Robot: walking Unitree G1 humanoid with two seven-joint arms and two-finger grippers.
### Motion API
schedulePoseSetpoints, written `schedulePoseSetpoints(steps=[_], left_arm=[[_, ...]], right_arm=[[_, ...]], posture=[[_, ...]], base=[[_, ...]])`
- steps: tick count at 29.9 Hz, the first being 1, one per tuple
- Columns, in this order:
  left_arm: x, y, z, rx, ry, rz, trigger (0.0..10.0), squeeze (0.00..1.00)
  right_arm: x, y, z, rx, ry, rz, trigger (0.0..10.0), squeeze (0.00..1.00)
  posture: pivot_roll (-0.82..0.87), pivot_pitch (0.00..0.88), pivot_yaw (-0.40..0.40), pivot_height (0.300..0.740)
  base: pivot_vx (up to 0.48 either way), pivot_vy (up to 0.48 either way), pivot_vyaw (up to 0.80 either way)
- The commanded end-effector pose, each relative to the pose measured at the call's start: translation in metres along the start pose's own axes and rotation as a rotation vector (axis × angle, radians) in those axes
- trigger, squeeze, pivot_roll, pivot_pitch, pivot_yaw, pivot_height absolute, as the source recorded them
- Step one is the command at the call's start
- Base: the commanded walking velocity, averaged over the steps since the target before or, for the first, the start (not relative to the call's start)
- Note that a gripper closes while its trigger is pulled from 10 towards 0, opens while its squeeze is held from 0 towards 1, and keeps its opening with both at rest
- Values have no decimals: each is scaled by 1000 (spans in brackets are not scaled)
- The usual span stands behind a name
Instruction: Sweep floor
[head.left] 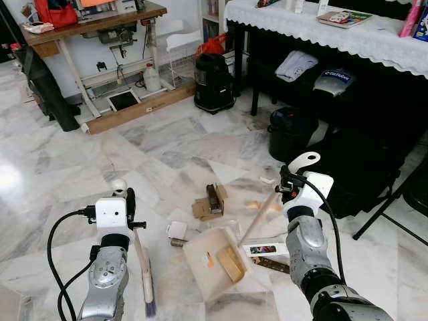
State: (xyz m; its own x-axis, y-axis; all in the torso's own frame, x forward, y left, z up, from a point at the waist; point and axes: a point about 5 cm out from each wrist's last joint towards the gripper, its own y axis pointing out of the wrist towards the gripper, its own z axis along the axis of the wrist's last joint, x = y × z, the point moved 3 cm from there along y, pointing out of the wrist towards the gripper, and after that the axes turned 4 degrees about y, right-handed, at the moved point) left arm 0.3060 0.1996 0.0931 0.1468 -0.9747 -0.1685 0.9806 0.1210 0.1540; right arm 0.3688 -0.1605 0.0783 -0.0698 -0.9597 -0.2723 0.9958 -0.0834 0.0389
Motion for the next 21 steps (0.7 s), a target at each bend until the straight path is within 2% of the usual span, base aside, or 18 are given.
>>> schedulePoseSetpoints(steps=[1, 9, 21], left_arm=[[-13, 2, 12, 62, 32, 10, 10000, 0], [-24, 2, 14, 69, 53, 37, 10000, 0], [-16, 3, 14, 67, 29, 48, 10000, 0]], right_arm=[[-10, 4, 12, 67, 19, 12, 10000, 0], [-22, 1, 5, 45, 41, 45, 10000, 0], [-14, 3, 9, 55, 44, 19, 10000, 0]], posture=[[95, 0, 46, 740], [115, 0, 44, 740], [83, 0, 35, 740]], base=[[0, 0, 638], [0, 0, 666], [0, 0, 749]])
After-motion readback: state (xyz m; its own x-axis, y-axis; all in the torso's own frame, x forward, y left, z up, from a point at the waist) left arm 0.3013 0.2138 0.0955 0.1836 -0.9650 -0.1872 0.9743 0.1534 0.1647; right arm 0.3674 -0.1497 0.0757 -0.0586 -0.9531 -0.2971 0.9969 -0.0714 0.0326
